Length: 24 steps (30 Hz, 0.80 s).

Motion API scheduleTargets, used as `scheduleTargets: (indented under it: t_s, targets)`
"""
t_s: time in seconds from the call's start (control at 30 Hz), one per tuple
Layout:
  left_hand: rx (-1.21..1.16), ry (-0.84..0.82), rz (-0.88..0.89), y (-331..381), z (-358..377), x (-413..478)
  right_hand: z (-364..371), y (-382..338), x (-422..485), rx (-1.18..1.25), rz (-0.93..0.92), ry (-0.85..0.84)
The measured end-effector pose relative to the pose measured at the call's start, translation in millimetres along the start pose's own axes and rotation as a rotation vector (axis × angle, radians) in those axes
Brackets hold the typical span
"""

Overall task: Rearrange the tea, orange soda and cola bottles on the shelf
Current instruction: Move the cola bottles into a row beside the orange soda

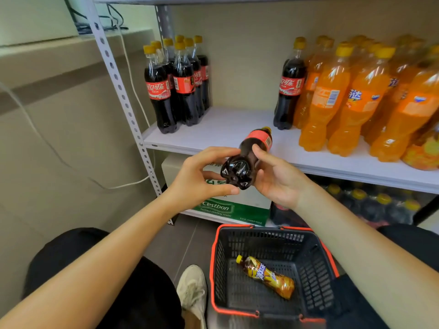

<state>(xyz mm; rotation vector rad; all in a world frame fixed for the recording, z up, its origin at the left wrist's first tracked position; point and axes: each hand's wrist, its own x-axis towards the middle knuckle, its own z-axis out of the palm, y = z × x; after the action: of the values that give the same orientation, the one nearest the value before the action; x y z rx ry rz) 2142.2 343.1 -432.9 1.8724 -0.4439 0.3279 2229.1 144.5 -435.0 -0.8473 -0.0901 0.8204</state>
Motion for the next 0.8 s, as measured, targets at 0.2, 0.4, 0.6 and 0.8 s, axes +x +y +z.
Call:
scheduleTargets:
  t_s: [0.2, 0.4, 0.6, 0.8]
  targets:
    - [-0.023, 0.070, -0.017, -2, -4, 1, 5, 6, 2, 0.019, 0.050, 0.028]
    - [-0.001, 0.090, -0.037, -3, -10, 4, 13, 11, 2, 0.054, 0.063, 0.047]
    - [0.004, 0.016, -0.036, -8, -7, -1, 12, 10, 4, 0.092, 0.054, 0.043]
    - [-0.011, 0.074, 0.004, -8, -11, 5, 8, 12, 6, 0.107, 0.064, 0.011]
